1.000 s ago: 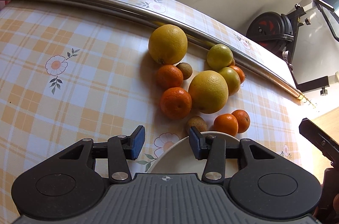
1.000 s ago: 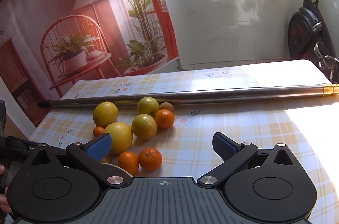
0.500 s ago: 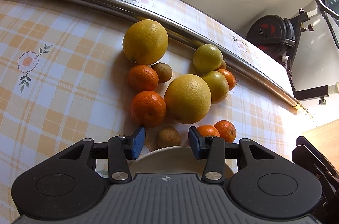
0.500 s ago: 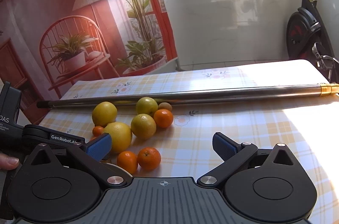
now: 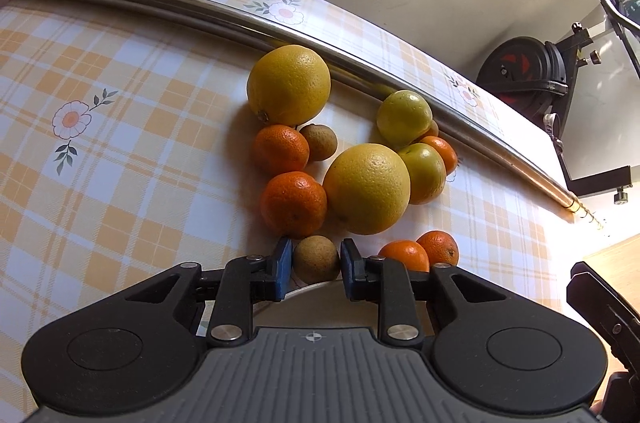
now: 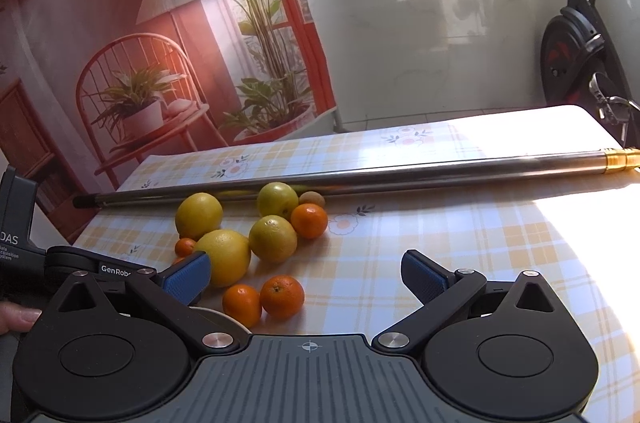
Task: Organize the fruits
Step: 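Lower the left tool onto a brown kiwi and close on it, then close the right tool on a mandarin while the left tool holds the kiwi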
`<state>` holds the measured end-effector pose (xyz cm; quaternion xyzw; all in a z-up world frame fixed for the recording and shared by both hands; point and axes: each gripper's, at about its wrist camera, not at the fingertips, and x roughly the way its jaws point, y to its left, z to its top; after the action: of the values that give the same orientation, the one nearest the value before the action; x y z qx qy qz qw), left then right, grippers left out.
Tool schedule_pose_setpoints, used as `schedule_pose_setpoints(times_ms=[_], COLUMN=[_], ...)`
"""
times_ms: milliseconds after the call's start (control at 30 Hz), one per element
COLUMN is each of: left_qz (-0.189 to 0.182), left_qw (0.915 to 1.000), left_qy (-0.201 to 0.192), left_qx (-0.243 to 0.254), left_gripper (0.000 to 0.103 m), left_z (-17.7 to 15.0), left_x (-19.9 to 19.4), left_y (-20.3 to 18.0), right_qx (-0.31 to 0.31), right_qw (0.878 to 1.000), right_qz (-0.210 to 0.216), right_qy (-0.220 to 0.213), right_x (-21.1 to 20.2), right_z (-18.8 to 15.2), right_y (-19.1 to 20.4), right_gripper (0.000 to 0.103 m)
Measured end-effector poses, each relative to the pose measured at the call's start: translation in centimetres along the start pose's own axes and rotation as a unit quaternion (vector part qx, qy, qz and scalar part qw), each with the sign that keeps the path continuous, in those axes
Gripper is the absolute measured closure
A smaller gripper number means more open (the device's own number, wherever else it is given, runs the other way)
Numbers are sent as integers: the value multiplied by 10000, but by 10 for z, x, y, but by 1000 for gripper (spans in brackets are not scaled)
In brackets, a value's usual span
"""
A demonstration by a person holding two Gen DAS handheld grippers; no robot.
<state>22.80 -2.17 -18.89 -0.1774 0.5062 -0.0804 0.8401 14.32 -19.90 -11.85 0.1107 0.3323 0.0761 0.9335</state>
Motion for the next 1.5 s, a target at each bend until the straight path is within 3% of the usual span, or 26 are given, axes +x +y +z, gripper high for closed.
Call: schedule_pose_setpoints(times_ms=[200, 533, 633, 700, 800, 1033, 1200, 1500], left_qz=[-169, 21, 34, 45, 109, 96, 122, 76], left_qw=[9987, 9888, 9862, 9843, 9813, 9808, 9794, 9789], left_qy=[-472, -1234, -1391, -1469, -1543, -1584, -1614, -1562], left_qx=[75, 840, 894, 977, 1142, 1135, 1208, 1317], left_gripper=[76, 76, 76, 76, 76, 76, 76, 76], left_z=[-1, -36, -43, -47, -53, -55, -58, -60], left_x=[-34, -72, -77, -80, -82, -82, -82, -79], left_y=[8, 7, 7, 6, 3, 7, 6, 5], right_qx=[40, -141, -438, -786, -1021, -1276, -1406, -1632], right_qw=[10000, 9994, 9983, 9958, 9921, 9878, 9835, 9793], right_qz=[15, 117, 54, -103, -198, 19, 105, 186], right_qy=[66, 301, 371, 454, 700, 889, 1134, 1183], right_x=[4, 17, 23, 31, 45, 60, 74, 84], right_z=[-3, -6, -6, -7, -8, -7, -7, -7], right_y=[-4, -9, -4, 1, 4, 17, 22, 35], right_gripper=[2, 10, 18, 33, 45, 52, 62, 62])
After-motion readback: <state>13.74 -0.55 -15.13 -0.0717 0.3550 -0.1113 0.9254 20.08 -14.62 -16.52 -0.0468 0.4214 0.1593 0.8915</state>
